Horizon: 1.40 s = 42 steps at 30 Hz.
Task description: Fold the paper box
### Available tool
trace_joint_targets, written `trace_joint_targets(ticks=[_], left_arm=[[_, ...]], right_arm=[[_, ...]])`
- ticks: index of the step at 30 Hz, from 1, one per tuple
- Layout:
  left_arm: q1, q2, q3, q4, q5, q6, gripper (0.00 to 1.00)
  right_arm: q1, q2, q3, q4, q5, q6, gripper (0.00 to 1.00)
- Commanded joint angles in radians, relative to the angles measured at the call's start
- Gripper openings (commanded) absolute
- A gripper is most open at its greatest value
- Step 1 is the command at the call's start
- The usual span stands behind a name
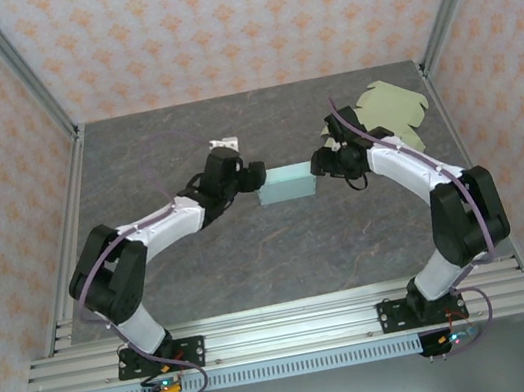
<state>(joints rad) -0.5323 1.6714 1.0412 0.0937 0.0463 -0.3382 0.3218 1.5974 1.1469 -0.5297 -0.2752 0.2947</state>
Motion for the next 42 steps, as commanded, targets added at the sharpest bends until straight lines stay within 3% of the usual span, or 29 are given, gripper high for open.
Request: trace_joint_targets(ticks=[1, 16, 28, 36, 42], left_arm=[[0.015, -0.087, 0.060, -0.081, 0.079, 0.008, 0.81], [0.008, 0.063, -0.112, 0.076, 0.139, -0.023, 0.78], [0.006, 0.004, -0.139, 0.085, 0.095, 0.014, 0.79], [0.015, -0.068, 0.030, 0.006, 0.134, 0.016, 0.81], [0.016, -0.096, -0.058, 0.023, 0.141, 0.036, 0.81]], right_arm=[[0.004, -0.015, -0.002, -0.014, 0.058, -0.001, 0.62], [0.006, -0.068, 0.153, -0.067, 0.020, -0.070, 0.63], [0.099, 0.047, 0.233, -0.110, -0.275, -0.209, 0.62], [0.114, 0.139, 0.160, -0.119, -0.147, -0.195, 0.61], [0.113, 0.141, 0.173, -0.146, -0.101, -0.184, 0.62]])
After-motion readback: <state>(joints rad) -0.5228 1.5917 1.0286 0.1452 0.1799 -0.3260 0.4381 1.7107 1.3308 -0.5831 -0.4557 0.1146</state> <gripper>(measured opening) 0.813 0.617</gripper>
